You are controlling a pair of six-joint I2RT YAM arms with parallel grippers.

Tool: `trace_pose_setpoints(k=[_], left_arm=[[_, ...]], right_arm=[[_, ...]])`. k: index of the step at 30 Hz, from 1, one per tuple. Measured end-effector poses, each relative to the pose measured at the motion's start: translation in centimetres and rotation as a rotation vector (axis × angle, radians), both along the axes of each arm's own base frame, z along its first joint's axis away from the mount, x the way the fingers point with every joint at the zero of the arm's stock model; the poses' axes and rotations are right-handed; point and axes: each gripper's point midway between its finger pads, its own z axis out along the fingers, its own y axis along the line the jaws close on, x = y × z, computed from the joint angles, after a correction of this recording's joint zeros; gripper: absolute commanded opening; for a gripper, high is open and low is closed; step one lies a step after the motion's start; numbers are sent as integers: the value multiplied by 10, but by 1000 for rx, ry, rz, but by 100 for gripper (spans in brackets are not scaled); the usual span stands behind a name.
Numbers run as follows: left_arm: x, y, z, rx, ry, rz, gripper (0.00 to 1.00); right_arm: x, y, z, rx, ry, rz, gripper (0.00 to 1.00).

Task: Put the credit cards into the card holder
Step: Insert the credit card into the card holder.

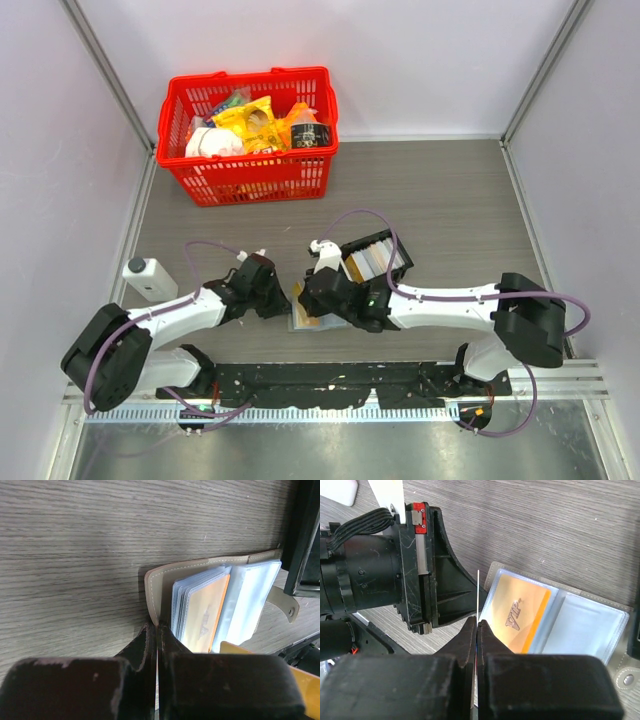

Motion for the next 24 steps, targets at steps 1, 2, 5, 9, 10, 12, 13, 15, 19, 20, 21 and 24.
trace_pose_setpoints(k=[1, 2, 5, 9, 10, 12, 13, 15, 19, 20, 21, 24], left_arm=[[1, -1, 0, -2, 0, 1, 0], [1, -1, 0, -4, -1, 2, 0], [3, -4, -1, -14, -1, 9, 0], [5, -6, 0, -22, -7, 12, 0], [5, -6, 0, -22, -7, 12, 0], [6, -6, 0, -22, -7, 12, 0], [6, -6, 0, -22, -7, 12, 0], [6, -6, 0, -22, -7, 12, 0], [6, -4, 0, -18, -12, 15, 0], [5, -4, 0, -16, -12, 16, 0], [4, -2, 0, -14, -14, 18, 0], [1, 3, 0, 1, -13, 26, 0]], right_arm=[[0, -1, 0, -2, -1, 0, 1], [1, -3, 1, -6, -3, -4, 1], [9, -18, 9, -32, -33, -56, 1], [24, -49, 25, -49, -70, -157, 1], [27, -57, 26, -53, -74, -182, 1], [31, -73, 17, -87, -70, -225, 1], [30, -78, 12, -106, -65, -233, 1], [26, -89, -4, -163, -43, -239, 1], [20, -98, -24, -228, -12, -235, 1], [19, -98, -28, -238, -7, -234, 1], [19, -99, -30, -247, -4, -233, 1], [18, -100, -35, -265, 2, -231, 1]])
